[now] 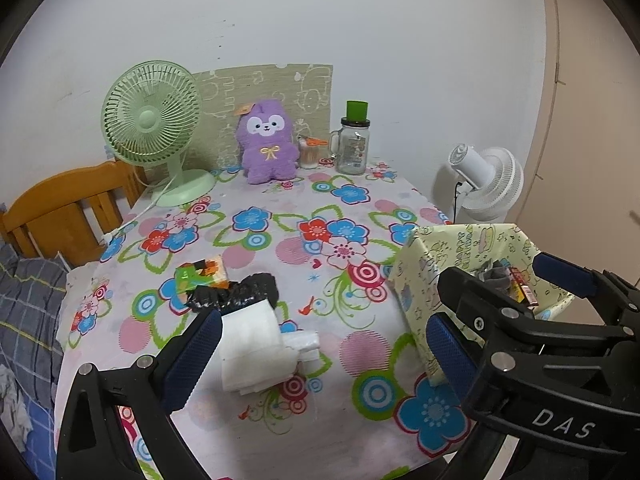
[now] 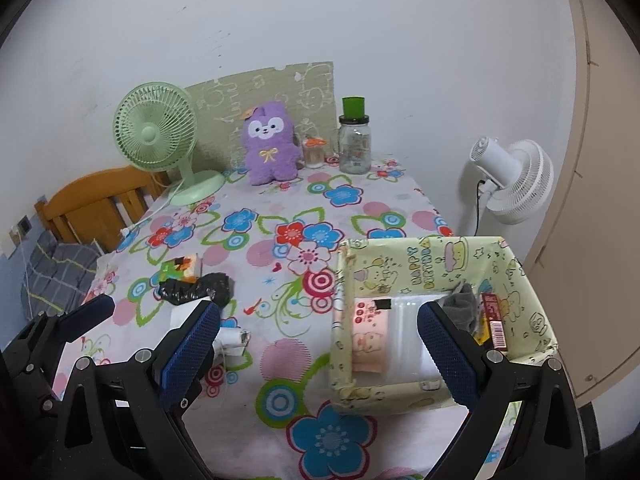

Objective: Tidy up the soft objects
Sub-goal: 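Move the left gripper to the white pad pack while the right gripper reaches the white roll, then close the left gripper on the white pad pack while the right gripper grasps the white roll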

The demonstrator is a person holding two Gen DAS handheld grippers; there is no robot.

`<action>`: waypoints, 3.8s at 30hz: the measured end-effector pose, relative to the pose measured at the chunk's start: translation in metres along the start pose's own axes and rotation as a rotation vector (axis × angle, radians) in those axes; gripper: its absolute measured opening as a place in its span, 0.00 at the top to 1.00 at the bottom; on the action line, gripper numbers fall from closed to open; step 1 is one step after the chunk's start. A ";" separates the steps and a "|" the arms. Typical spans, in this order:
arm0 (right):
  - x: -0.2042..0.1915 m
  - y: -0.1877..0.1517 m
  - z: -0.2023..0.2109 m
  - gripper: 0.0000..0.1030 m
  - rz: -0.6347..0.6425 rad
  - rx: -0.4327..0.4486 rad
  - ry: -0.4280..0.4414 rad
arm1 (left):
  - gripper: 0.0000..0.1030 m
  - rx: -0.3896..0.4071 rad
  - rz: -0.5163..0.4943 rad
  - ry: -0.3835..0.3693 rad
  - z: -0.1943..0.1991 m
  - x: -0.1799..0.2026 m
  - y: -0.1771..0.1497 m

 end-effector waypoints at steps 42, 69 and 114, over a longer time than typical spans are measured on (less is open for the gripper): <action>-0.070 -0.031 -0.072 0.03 0.117 -0.089 0.063 | 0.00 -0.086 0.079 0.035 -0.049 -0.076 -0.044; -0.088 -0.041 -0.124 0.15 0.161 -0.170 0.079 | 0.00 -0.207 0.069 0.027 -0.104 -0.076 -0.057; -0.119 -0.051 -0.146 0.17 0.141 -0.240 0.140 | 0.48 -0.199 0.105 0.121 -0.092 -0.121 -0.070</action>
Point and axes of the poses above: each gripper's, at about its wrist camera, not at the fingertips, and z roughly against the way its jaws point, x to its right, y to its top, the point moved 5 cm from there along -z, roughly the way its jaws point, and after that the axes turned 3 degrees about -x, right-handed, at the moved point
